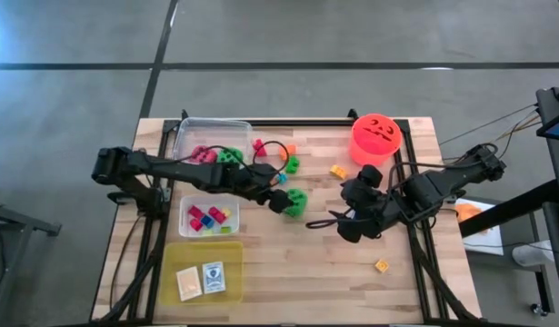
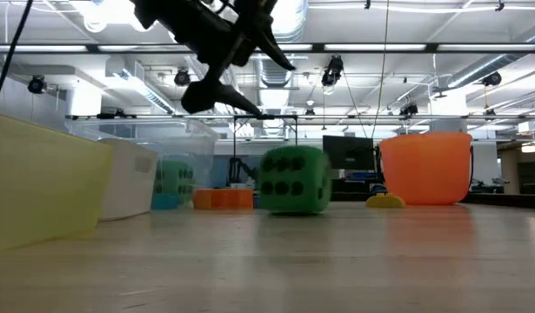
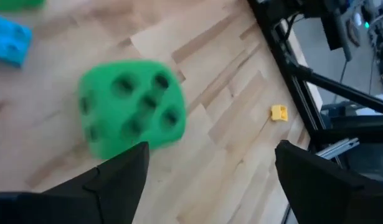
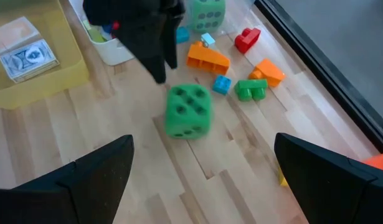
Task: Pick & Place Toys
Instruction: Put the green dice into the transparent bin
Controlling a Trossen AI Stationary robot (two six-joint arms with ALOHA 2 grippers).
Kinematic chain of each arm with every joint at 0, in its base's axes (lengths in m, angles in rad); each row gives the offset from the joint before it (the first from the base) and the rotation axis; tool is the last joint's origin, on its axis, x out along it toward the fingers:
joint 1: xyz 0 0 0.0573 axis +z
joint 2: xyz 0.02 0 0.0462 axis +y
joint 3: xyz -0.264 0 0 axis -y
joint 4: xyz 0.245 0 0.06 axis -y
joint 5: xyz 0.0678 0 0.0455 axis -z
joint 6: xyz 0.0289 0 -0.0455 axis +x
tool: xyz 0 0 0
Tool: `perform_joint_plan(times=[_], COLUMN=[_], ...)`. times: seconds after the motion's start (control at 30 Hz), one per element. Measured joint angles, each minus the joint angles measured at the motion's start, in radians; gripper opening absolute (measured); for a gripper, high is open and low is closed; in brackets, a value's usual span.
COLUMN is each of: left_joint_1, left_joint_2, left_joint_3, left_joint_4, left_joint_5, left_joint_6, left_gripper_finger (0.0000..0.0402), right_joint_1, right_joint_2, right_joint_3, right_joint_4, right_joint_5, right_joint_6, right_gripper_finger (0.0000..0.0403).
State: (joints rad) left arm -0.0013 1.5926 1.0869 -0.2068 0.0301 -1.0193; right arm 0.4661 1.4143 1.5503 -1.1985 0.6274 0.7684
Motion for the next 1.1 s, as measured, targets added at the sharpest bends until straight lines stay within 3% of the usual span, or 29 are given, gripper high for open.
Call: perform_joint_plan(times=[0.23,0.77,1.1], left_joint_1=[0.0,0.01,0.025], left_joint_2=[0.017,0.106,0.17], left_joint_3=[0.012,0.006,0.007], left_joint_4=[-0.027,-0.082,-0.018], left_joint_5=[0.053,-0.078,-0.105], left_joint_6=[-0.056,-0.264,-0.273], left_gripper_finger=[0.0332,0.0333,0.0333], right_joint_1=[-0.058,-0.175,-0.175], right_joint_2=[0.0,0.002,0.002], right_joint_3=[-0.019,-0.029,-0.029], right_joint_4=[-0.002,0.008,0.035], right_joint_5=[-0.051,-0.114,-0.116], right_joint_6=[0.048,0.085,0.066], right_gripper_finger=[0.0384,0.0384,0.0384])
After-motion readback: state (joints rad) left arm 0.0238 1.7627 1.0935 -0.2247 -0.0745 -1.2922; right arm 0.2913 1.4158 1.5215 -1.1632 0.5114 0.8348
